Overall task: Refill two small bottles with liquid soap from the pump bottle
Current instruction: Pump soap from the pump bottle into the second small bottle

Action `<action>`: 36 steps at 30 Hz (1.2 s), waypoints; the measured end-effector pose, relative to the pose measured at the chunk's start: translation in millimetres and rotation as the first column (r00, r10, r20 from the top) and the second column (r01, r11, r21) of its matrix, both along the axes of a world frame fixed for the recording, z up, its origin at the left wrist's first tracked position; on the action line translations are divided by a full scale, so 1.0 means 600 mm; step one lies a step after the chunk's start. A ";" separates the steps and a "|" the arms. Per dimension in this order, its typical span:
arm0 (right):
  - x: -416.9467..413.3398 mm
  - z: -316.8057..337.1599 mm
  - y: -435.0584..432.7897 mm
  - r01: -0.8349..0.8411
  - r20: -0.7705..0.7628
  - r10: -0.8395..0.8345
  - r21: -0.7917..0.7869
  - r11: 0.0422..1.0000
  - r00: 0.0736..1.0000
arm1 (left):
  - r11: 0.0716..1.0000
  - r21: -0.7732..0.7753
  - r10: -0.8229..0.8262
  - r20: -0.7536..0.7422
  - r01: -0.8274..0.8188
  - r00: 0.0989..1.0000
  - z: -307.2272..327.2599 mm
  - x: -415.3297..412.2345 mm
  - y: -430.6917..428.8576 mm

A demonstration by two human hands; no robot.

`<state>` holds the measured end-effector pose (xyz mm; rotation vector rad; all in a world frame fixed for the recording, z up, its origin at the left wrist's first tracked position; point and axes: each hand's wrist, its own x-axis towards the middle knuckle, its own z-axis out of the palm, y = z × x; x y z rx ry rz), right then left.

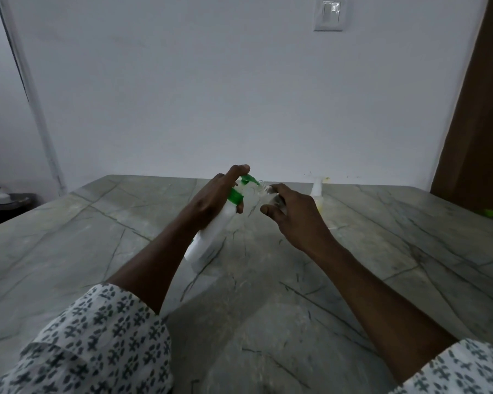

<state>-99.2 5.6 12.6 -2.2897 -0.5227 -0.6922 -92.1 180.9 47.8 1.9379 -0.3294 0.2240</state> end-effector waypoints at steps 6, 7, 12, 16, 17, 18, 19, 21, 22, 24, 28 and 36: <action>-0.003 -0.004 0.001 -0.030 -0.007 0.030 -0.006 1.000 1.000 | 0.999 0.039 0.011 -0.048 -0.009 0.999 0.004 -0.004 0.003; -0.004 -0.004 0.001 -0.033 -0.009 0.033 -0.001 0.999 0.999 | 0.999 0.042 0.011 -0.054 -0.009 0.998 0.004 -0.004 0.004; -0.006 -0.007 0.005 -0.040 -0.035 0.040 -0.011 0.999 0.999 | 0.999 0.043 0.006 -0.053 -0.004 0.999 -0.003 0.007 0.010; -0.007 -0.009 0.007 -0.030 -0.049 0.028 -0.026 0.999 0.998 | 0.999 0.031 -0.008 -0.043 0.009 0.999 -0.007 0.016 0.014; -0.007 -0.009 0.008 -0.029 -0.048 0.027 -0.023 0.999 0.998 | 1.000 0.025 -0.017 -0.041 0.018 0.999 -0.007 0.017 0.015; -0.007 -0.009 0.009 -0.027 -0.045 0.027 -0.017 0.999 0.999 | 0.999 0.021 -0.026 -0.035 0.027 0.999 -0.007 0.018 0.015; -0.006 -0.009 0.010 -0.025 -0.042 0.025 -0.006 1.000 0.999 | 0.999 0.021 -0.030 -0.026 0.030 0.999 -0.008 0.018 0.015; -0.006 -0.008 0.008 -0.023 -0.036 0.024 0.017 1.000 0.999 | 0.999 0.046 -0.026 -0.010 0.027 1.000 -0.008 0.019 0.014; -0.007 -0.008 0.007 -0.025 -0.037 0.026 0.022 0.999 0.999 | 0.998 0.065 -0.025 -0.009 0.025 1.000 -0.008 0.019 0.014; -0.007 -0.009 0.005 -0.039 -0.053 0.040 0.027 0.999 0.998 | 0.995 0.091 -0.024 -0.019 0.026 1.000 -0.008 0.021 0.014; -0.001 -0.011 -0.002 -0.081 -0.085 0.084 0.043 0.996 0.993 | 0.993 0.115 -0.018 -0.031 0.022 0.999 -0.010 0.025 0.015; 0.007 0.000 -0.036 -0.098 -0.133 0.110 0.089 0.991 0.985 | 0.994 0.110 -0.016 -0.018 0.018 1.000 -0.009 0.018 0.011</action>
